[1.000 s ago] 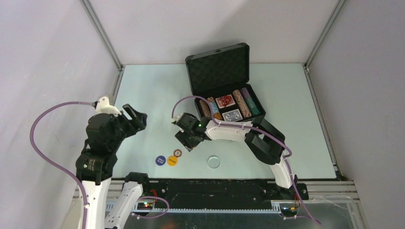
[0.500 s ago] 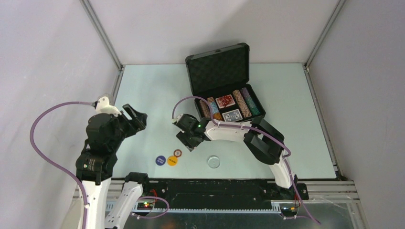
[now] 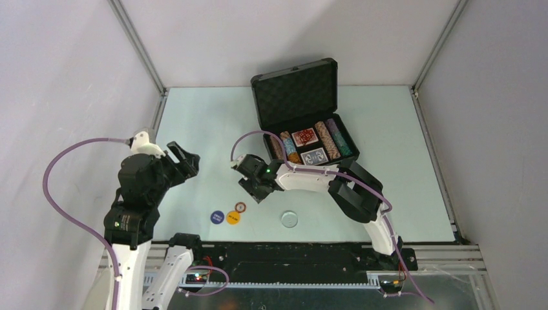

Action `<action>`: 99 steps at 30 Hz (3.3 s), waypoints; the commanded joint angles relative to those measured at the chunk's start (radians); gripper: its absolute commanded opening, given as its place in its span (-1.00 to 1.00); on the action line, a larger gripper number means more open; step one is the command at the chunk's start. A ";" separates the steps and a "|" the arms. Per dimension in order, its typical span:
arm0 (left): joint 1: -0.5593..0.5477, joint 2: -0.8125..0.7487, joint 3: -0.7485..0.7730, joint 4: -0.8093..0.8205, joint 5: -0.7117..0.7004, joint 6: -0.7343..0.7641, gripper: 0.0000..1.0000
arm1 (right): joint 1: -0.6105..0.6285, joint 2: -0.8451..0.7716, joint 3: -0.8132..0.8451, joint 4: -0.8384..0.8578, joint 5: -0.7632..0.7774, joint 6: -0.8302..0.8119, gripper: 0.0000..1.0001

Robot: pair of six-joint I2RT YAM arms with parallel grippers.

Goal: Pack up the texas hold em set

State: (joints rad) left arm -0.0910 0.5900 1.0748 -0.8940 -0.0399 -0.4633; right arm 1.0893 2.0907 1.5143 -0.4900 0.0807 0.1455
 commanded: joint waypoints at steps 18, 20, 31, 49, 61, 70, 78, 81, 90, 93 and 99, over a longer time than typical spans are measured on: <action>0.007 0.015 -0.003 0.045 0.027 -0.011 0.51 | -0.010 -0.135 -0.003 0.030 0.009 0.000 -0.18; 0.007 0.014 -0.004 0.046 0.027 -0.012 0.51 | -0.010 -0.152 -0.005 0.027 0.012 0.001 -0.18; 0.007 0.020 -0.030 0.057 0.028 -0.017 0.51 | -0.052 -0.173 -0.055 0.042 0.013 0.022 -0.08; 0.006 0.023 -0.055 0.063 0.056 -0.024 0.54 | 0.073 0.020 0.124 -0.010 -0.051 0.007 0.27; 0.007 0.011 -0.060 0.063 0.056 -0.017 0.54 | 0.124 0.144 0.289 -0.096 0.084 0.192 0.32; 0.007 0.016 -0.064 0.063 0.056 -0.016 0.54 | 0.127 0.158 0.249 -0.119 0.089 0.187 0.33; 0.007 0.015 -0.069 0.063 0.056 -0.015 0.54 | 0.109 0.118 0.141 -0.119 0.147 0.192 0.30; 0.007 0.018 -0.067 0.066 0.060 -0.016 0.54 | 0.087 0.085 0.054 -0.091 0.135 0.200 0.29; 0.007 0.018 -0.068 0.071 0.066 -0.017 0.54 | 0.059 0.060 0.005 -0.017 0.041 0.169 0.23; 0.007 0.016 -0.068 0.071 0.065 -0.018 0.54 | 0.056 0.077 0.023 -0.008 0.022 0.155 0.23; 0.007 0.014 -0.065 0.072 0.065 -0.016 0.54 | 0.052 0.089 0.055 -0.024 -0.002 0.149 0.06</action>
State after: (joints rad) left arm -0.0910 0.6083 1.0134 -0.8478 0.0082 -0.4736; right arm 1.1431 2.1281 1.5654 -0.4782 0.1375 0.2943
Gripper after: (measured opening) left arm 0.767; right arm 0.561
